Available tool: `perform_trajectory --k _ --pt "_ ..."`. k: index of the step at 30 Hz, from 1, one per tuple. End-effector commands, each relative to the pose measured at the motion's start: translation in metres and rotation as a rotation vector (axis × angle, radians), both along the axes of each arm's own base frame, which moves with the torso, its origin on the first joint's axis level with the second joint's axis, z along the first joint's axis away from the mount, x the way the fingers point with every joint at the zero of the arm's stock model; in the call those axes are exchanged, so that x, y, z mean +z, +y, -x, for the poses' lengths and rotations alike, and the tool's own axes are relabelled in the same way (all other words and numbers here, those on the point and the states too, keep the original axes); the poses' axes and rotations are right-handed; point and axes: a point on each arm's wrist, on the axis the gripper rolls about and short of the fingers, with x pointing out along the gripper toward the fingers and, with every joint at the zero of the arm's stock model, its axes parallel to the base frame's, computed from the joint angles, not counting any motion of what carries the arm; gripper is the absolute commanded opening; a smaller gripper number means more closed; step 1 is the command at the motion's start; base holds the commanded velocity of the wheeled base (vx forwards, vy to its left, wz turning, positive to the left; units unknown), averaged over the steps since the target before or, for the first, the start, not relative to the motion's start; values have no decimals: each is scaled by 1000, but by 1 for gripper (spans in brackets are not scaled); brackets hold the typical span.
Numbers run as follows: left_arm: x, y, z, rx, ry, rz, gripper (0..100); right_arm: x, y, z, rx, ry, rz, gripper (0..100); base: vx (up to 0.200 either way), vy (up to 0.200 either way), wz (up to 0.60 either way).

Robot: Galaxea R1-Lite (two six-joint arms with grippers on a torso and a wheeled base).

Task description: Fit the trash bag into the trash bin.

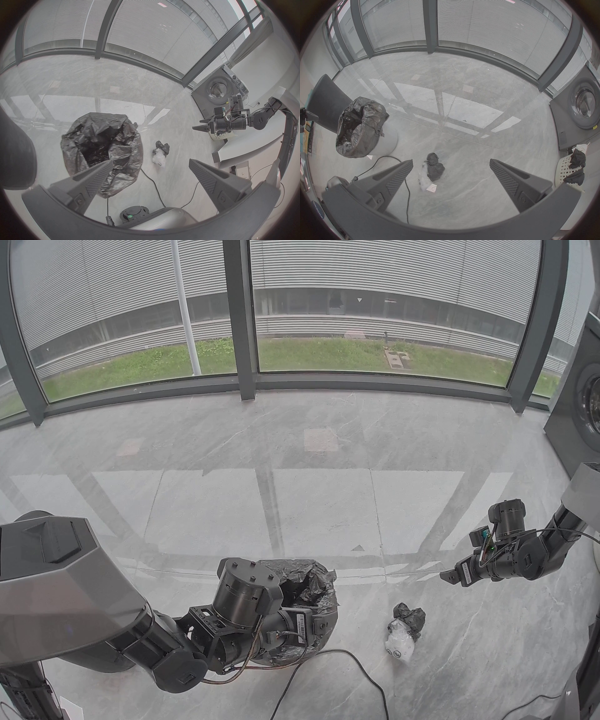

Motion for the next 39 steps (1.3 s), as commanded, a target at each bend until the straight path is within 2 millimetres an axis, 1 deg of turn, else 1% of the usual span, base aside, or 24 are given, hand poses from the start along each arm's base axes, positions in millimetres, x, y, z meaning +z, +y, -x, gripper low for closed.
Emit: perform_trajectory --k 1,3,5,6,7,8,9,10,12,18,20,23,26,29,32,33,35,36,39 --pt "1 -2 -1 0 -5 8 100 -2 0 -3 0 -2 -1 100 0 0 0" --pt "2 -3 -1 16 5 25 100 -2 0 -9 1 -12 -3 100 0 0 0" --pt "9 -6 -1 42 19 81 100 0 1 -16 5 -31 -6 100 0 0 0" --pt "9 -6 -1 42 19 81 100 0 1 -16 5 -31 -6 100 -200 0 0" --pt "14 -11 1 57 30 129 100 1 2 -24 7 -49 -6 100 -200 0 0" --pt "17 -12 1 62 31 144 100 0 3 -28 10 -55 -5 100 -200 0 0" --pt "17 -12 1 63 33 146 100 0 3 -28 10 -57 -5 100 -200 0 0" --pt "19 -13 3 66 34 154 100 1 4 -35 14 -71 -7 100 -200 0 0" --pt "18 -13 3 67 35 153 100 0 6 -39 21 -72 -9 100 -200 0 0" --pt "16 -13 4 68 40 145 100 -9 12 -41 34 -53 -10 100 -200 0 0" --pt "12 -14 4 82 32 121 100 -12 15 -38 43 -40 -11 100 -200 0 0" --pt "8 -16 2 95 29 111 100 -12 21 -37 64 -39 -17 100 0 0 0" --pt "5 -17 1 96 32 104 100 -13 29 -42 100 -51 -38 100 0 0 0" --pt "1 -17 1 94 38 91 100 -15 36 -61 108 -89 -49 100 0 0 0" --pt "-1 -17 1 93 40 85 100 -21 44 -83 102 -125 -72 100 0 0 0" --pt "-3 -17 1 93 43 81 100 -26 48 -91 100 -136 -79 100 0 0 0" --pt "-4 -17 0 94 45 79 100 -32 51 -104 94 -156 -89 100 0 0 0" --pt "-5 -17 1 94 47 76 100 -37 53 -115 89 -175 -96 100 0 0 0" --pt "-9 -17 0 94 54 66 100 -46 56 -137 88 -222 -101 100 0 0 0"
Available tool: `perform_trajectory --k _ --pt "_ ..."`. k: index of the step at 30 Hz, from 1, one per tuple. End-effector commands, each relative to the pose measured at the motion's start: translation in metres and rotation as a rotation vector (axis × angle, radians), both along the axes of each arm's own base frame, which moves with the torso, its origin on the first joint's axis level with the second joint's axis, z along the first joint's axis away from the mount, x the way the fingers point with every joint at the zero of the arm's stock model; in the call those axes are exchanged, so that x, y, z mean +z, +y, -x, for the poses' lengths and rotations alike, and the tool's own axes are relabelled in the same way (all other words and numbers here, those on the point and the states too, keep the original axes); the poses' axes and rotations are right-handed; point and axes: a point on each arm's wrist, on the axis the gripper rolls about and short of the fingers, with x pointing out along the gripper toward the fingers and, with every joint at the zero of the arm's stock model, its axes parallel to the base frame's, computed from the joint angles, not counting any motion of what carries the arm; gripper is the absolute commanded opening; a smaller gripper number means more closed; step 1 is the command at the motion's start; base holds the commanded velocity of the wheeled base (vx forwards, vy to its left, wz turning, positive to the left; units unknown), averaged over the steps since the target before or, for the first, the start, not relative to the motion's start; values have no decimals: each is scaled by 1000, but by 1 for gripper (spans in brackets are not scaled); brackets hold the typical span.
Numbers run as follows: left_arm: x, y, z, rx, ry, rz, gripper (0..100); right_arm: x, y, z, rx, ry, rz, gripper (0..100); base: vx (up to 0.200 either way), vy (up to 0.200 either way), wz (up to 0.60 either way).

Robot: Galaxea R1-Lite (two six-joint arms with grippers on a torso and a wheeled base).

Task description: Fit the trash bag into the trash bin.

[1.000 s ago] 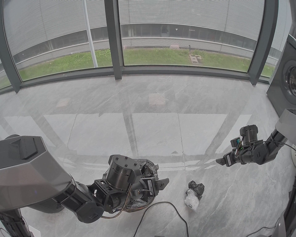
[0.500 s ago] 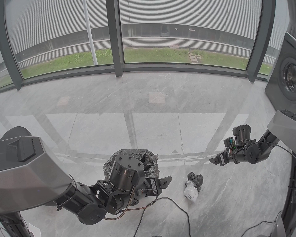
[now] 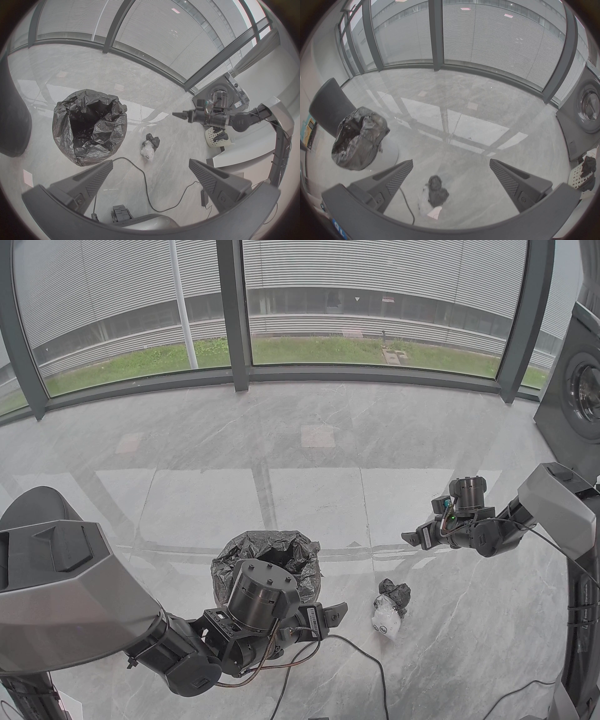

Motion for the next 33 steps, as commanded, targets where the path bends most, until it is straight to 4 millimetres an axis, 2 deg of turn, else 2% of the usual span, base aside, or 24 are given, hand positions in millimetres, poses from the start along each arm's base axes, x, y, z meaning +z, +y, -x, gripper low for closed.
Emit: perform_trajectory --k 1,6,13,17,20,21,22,25,28,33 --pt "-11 -1 0 -2 21 -27 100 -47 12 -46 -3 -25 -19 100 0 0 0" --pt "-18 -1 0 -16 29 -53 100 -70 12 -72 -10 -31 -20 100 0 0 0" --pt "-23 3 6 -19 49 -73 100 -93 15 -92 -8 34 -19 100 0 0 0" --pt "-26 5 8 -18 58 -83 100 -133 15 -81 -21 187 -16 100 0 0 0" --pt "-28 6 9 -17 67 -91 100 -157 17 -73 -29 272 -20 100 0 0 0" --pt "-28 6 9 -17 67 -91 100 -157 17 -73 -29 272 -20 100 0 0 0" --pt "-29 8 11 -19 73 -98 100 -174 17 -68 -36 316 -27 100 0 0 0" --pt "-30 9 11 -19 77 -100 100 -189 18 -61 -40 378 -32 100 0 0 0" --pt "-31 9 12 -16 86 -104 100 -228 16 -44 -48 511 -34 100 0 0 0" --pt "-32 10 12 -16 87 -105 100 -231 12 -38 -57 579 -26 100 0 0 0"
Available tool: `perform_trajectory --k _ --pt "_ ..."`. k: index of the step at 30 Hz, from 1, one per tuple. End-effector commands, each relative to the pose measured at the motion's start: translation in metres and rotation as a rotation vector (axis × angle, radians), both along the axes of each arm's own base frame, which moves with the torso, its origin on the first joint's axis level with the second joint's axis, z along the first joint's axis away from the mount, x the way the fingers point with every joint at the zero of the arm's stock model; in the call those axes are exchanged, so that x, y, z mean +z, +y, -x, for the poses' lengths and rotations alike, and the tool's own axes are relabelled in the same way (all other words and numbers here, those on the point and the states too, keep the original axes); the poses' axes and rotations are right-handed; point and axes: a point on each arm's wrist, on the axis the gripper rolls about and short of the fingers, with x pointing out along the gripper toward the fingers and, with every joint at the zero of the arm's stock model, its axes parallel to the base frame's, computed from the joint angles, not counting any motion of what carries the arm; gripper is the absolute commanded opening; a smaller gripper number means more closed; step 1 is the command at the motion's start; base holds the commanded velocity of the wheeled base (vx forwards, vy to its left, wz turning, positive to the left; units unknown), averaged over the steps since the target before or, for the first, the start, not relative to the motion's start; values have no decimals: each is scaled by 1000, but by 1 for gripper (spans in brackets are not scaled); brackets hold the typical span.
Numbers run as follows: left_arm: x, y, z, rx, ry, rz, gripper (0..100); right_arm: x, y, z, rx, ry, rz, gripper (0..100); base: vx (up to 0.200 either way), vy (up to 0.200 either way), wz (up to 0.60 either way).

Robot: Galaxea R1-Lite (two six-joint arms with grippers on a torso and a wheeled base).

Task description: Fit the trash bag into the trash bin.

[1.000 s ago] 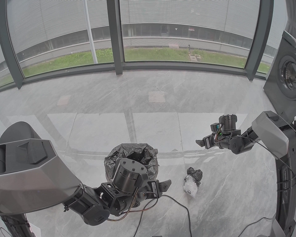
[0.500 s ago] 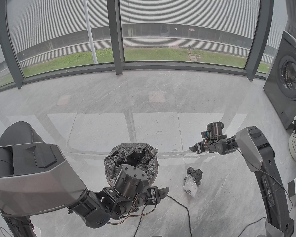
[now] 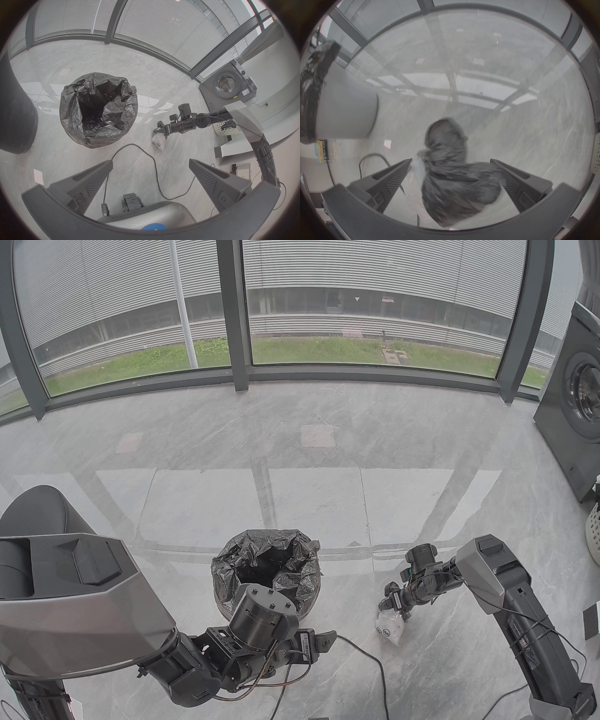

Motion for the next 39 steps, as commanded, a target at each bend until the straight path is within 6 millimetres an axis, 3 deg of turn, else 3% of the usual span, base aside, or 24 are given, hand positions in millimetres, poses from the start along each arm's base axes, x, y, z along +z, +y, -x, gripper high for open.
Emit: perform_trajectory --k 1,6,7,24,31,34,38,39 --pt "-2 1 0 2 5 -4 100 -23 -3 11 -2 74 8 100 0 0 0" --pt "-2 1 0 3 7 -4 100 -23 -3 10 1 70 2 100 0 0 0" --pt "-2 1 0 3 8 -5 100 -23 -3 10 2 64 -1 0 0 0 0" --pt "-1 0 0 -2 -3 -5 100 -2 0 -16 33 -234 -78 0 0 0 0" --pt "0 -1 -1 -22 -23 -17 100 84 -5 -30 35 -243 -99 0 0 0 0" --pt "1 -1 -2 -20 -29 -12 100 102 -6 -28 35 -208 -99 0 0 0 0" --pt "5 -3 -4 -19 -55 8 100 122 -12 -11 29 -3 -85 0 0 0 0" --pt "6 -3 -4 -18 -66 19 100 142 -12 -11 30 -26 -87 0 0 0 0"
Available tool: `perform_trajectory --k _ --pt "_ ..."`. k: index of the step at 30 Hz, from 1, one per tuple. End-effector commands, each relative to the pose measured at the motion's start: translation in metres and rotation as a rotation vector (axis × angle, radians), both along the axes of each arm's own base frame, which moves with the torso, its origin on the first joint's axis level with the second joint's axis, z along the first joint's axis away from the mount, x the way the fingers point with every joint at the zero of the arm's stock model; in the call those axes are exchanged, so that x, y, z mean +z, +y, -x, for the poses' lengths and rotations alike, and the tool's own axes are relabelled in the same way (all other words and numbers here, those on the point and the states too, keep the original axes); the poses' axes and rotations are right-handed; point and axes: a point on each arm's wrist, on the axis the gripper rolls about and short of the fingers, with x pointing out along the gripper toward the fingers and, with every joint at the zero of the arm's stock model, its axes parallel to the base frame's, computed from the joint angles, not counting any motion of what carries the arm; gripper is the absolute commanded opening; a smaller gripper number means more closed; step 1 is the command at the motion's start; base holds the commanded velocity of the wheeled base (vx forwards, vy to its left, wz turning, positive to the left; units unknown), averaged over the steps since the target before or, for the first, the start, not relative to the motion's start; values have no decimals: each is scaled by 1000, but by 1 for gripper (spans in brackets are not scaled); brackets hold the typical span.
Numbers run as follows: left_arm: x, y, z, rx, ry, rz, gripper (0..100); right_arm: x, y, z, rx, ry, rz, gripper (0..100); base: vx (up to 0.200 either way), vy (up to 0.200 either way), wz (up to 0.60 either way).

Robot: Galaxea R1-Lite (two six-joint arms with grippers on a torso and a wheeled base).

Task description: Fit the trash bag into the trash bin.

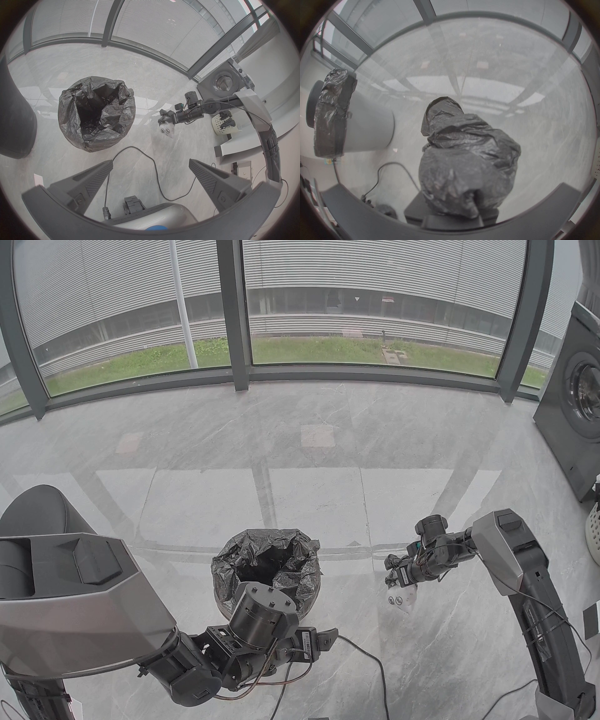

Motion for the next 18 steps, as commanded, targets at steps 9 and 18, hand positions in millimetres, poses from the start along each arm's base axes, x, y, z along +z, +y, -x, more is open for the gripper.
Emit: perform_trajectory --k 9,18 --pt "18 -2 -9 -34 -155 46 100 232 13 17 38 -339 -69 0 0 0 0" --pt "74 26 -31 -2 -379 64 100 307 109 74 177 -400 -229 0 0 0 0"
